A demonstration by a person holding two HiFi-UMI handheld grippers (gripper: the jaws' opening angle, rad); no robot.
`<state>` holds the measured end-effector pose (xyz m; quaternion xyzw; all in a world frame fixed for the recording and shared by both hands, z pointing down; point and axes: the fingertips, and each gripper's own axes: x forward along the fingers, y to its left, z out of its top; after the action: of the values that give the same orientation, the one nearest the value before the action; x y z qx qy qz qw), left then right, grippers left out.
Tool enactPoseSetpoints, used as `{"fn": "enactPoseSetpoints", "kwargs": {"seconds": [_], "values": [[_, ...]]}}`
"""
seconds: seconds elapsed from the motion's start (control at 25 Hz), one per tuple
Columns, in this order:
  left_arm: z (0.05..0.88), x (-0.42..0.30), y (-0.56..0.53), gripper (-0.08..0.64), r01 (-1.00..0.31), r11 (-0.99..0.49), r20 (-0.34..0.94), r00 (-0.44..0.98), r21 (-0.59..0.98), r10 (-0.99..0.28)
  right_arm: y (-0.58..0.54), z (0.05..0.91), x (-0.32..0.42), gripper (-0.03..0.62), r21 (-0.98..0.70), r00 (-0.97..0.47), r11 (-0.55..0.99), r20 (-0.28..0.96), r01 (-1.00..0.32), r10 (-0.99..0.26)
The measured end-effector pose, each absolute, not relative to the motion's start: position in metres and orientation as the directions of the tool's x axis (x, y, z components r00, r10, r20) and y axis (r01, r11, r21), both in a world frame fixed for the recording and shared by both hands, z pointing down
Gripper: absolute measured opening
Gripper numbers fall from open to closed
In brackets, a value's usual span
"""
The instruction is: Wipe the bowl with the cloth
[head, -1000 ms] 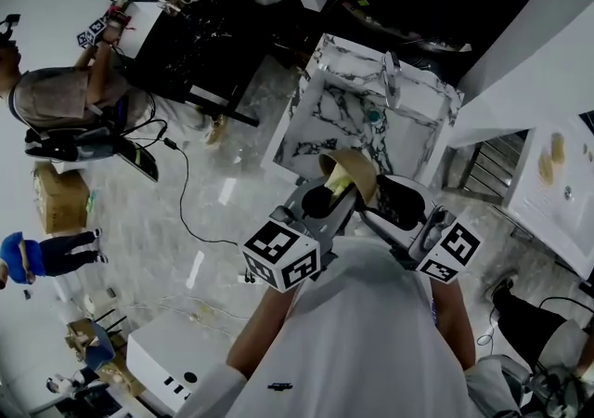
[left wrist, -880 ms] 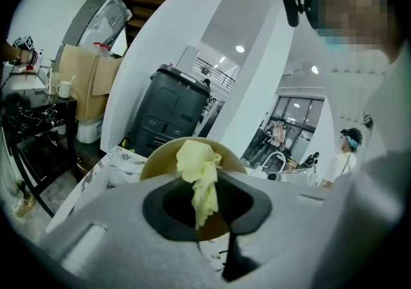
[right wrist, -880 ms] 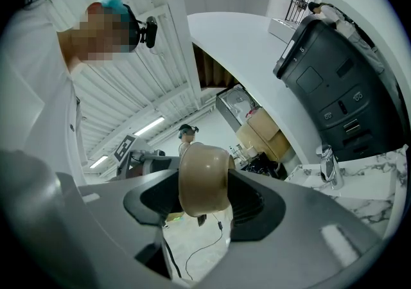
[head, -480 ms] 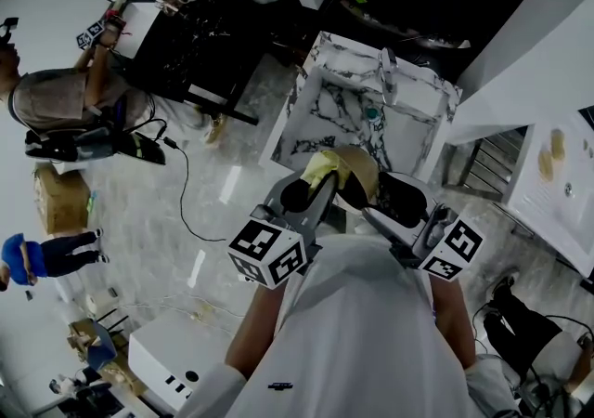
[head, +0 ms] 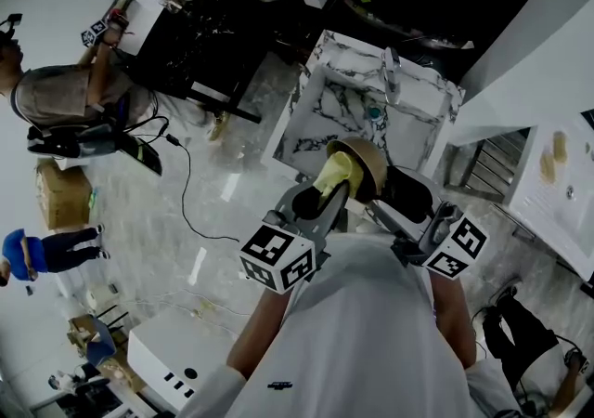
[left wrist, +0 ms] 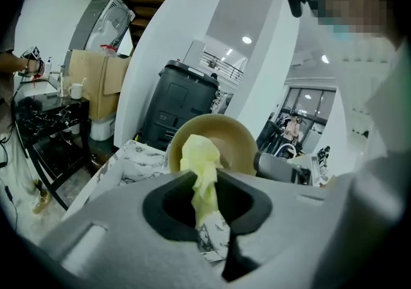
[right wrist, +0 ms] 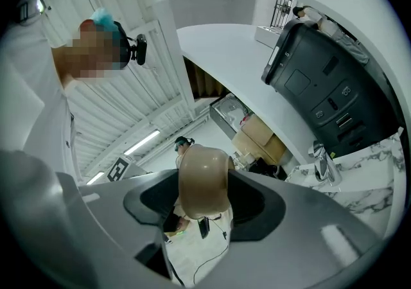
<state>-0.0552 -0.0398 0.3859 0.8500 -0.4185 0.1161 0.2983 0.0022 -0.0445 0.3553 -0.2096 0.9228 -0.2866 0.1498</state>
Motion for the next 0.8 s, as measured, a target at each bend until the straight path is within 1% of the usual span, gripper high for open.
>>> {"fn": "enactPoseSetpoints", "kwargs": {"seconds": [0.4,0.8], "values": [[0.374,-0.021,-0.029,0.061,-0.695,-0.546,0.396,0.717,0.468,-0.573,-0.051,0.358,0.019,0.249,-0.620,-0.834,0.712,-0.161,-0.330,-0.527],[0.351,-0.008,-0.038,0.061,-0.641,-0.577,0.328,0.762,0.506,-0.559,-0.046,0.358,0.022,0.249,-0.625,-0.841,0.718,-0.175,-0.307,-0.512]]}}
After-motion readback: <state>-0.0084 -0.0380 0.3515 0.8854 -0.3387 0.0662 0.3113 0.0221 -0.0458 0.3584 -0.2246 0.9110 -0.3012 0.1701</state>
